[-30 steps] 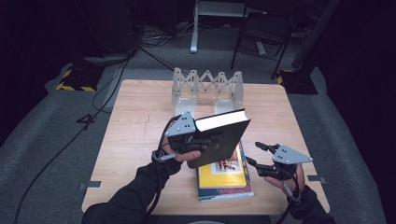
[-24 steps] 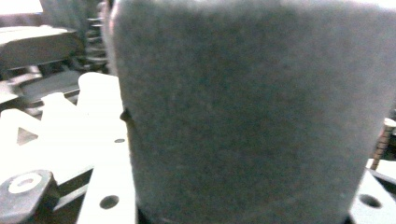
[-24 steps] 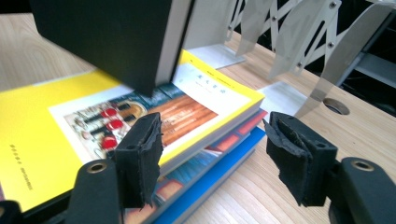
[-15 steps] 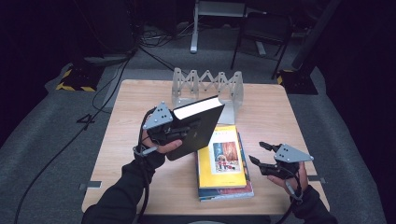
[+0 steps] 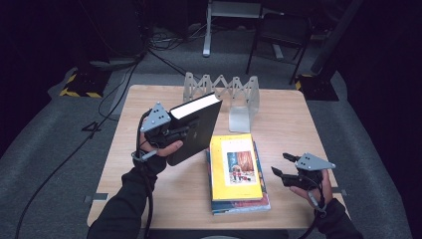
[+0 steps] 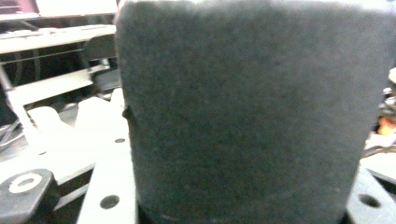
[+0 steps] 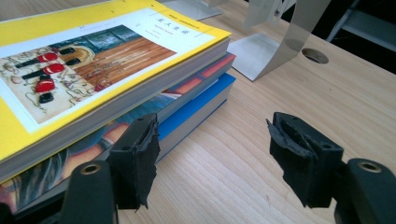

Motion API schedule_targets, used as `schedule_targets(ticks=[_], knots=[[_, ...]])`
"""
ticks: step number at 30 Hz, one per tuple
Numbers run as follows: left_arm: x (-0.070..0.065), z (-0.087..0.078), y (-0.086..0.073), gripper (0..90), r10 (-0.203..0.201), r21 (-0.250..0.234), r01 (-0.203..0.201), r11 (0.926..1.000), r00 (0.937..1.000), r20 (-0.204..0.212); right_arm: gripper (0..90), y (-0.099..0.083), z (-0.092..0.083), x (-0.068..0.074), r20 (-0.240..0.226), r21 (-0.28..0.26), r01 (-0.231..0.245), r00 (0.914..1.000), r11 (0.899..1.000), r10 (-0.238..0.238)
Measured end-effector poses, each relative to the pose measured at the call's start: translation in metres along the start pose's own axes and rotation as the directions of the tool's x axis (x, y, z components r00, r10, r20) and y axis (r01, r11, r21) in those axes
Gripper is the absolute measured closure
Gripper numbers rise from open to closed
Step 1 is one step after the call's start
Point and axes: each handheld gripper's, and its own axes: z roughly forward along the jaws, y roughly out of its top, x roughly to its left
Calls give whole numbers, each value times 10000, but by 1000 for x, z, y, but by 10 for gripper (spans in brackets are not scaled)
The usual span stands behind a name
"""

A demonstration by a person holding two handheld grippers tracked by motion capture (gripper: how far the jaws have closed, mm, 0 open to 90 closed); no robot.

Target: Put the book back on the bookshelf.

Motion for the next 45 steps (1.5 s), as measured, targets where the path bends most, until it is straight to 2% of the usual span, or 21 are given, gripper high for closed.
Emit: schedule_targets(ticks=[2,4,6,9,12,15,19,23,27,29,31,34,37,39,41,45], knots=[[5,0,-2,516,-40,50,42,10000,9995,-308,331,-1,1,-1,32,69,-48,10000,10000,48],[8,0,-4,516,-89,116,95,9999,9990,-448,331,-2,1,-1,43,84,-56,10000,9999,56],[13,1,-6,516,-168,179,183,9997,9969,-773,330,-2,1,-1,69,147,-70,10000,9999,69],[19,3,-8,516,-332,136,348,9993,9943,-1016,331,-2,2,-1,92,180,-71,9999,9998,69],[23,10,-8,516,-227,283,272,9992,9887,-1484,331,-3,3,-1,77,233,-83,9999,9997,81],[27,18,-8,516,-406,253,455,9986,9848,-1689,331,-3,4,-1,94,254,-60,9999,9997,58],[31,29,-8,517,-298,369,376,9986,9807,-1930,331,-4,5,-1,77,319,-66,9999,9995,64],[41,50,-6,517,-565,466,692,9965,9707,-2336,331,-5,7,0,51,391,-99,9999,9992,97],[46,62,-6,517,-623,527,778,9956,9664,-2492,331,-5,8,0,27,386,-100,9999,9992,99],[49,67,-6,517,-853,508,1019,9935,9617,-2606,331,-5,8,0,-30,378,-92,10000,9992,93],[51,73,-7,517,-780,618,988,9932,9576,-2772,331,-5,8,0,-45,410,-53,10000,9991,54],[53,81,-8,517,-633,800,925,9925,9484,-3107,332,-5,8,1,-52,418,-66,10000,9991,68],[59,87,-8,517,-916,689,1206,9903,9399,-3290,332,-5,9,1,-65,402,-78,9999,9992,80],[61,92,-8,517,-824,719,1138,9909,9353,-3441,332,-6,9,1,-75,424,-78,9999,9991,82],[60,96,-6,517,-608,825,950,9921,9360,-3468,333,-6,9,1,-112,450,-97,9999,9989,102],[56,106,-8,518,-358,934,755,9928,9283,-3701,333,-6,11,2,-108,498,-35,9999,9988,41]])
